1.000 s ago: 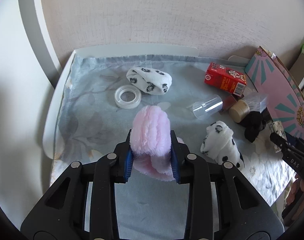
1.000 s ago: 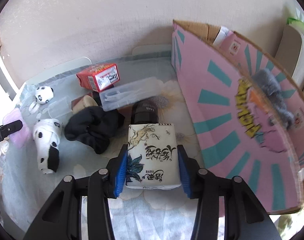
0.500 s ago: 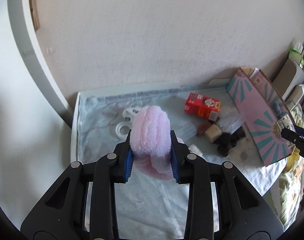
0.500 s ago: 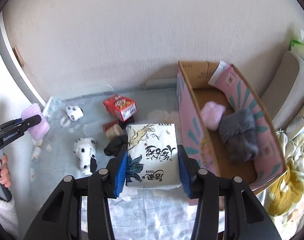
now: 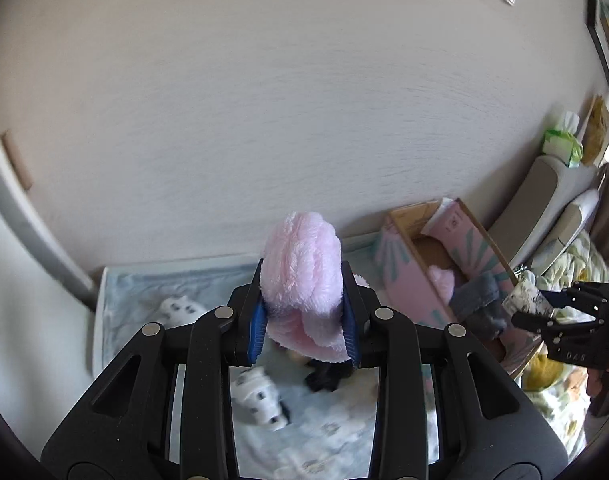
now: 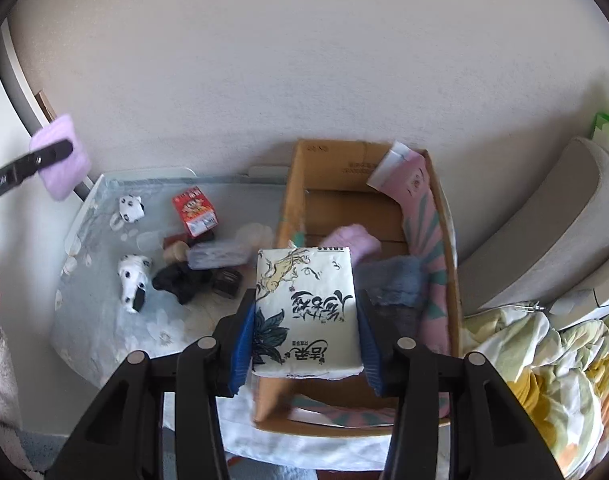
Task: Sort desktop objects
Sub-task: 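Carry the pink slipper and printed box into the cardboard box and release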
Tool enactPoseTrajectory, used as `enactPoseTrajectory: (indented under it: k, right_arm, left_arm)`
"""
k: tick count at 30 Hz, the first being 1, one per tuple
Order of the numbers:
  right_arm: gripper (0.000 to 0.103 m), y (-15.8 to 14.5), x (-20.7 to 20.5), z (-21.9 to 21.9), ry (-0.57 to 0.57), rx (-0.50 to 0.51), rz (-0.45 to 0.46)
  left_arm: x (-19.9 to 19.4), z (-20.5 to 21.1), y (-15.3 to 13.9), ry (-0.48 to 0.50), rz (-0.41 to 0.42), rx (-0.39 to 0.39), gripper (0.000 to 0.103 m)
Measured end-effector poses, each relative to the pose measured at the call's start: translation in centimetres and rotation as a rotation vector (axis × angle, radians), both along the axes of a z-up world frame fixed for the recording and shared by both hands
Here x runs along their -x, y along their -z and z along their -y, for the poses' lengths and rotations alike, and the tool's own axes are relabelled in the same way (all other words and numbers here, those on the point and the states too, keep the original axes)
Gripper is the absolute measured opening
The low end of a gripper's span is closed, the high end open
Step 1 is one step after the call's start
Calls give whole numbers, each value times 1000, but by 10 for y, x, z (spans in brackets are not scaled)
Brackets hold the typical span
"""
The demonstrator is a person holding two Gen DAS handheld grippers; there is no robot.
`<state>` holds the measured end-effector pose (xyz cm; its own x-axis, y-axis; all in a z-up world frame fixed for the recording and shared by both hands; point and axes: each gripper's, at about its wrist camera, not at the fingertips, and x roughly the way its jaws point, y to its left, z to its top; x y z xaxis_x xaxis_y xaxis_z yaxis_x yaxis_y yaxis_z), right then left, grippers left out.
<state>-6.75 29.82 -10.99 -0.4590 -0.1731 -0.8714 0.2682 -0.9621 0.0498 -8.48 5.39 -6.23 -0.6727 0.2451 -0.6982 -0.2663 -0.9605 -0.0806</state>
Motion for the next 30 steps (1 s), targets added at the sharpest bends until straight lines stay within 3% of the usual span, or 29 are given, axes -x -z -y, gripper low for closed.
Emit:
enactPoseTrajectory:
  k: [7, 14, 20, 28, 30]
  right_arm:
    - [42, 17, 5, -45, -85, 2, 67]
    - [42, 32, 0, -53, -199, 36, 93]
    - [43, 50, 1, -58, -262, 54, 137]
    - [43, 60, 5, -55, -302, 80, 157]
    - [43, 59, 6, -54, -293, 78, 139]
  left_arm:
    - [12, -113, 10, 117, 17, 52, 28]
    - [36, -190, 36, 164, 90, 64, 28]
    - [45, -223, 52, 181, 131, 109, 28]
    - [54, -229, 71, 157, 181, 140, 28]
    - [53, -230, 71, 149, 167, 157, 34]
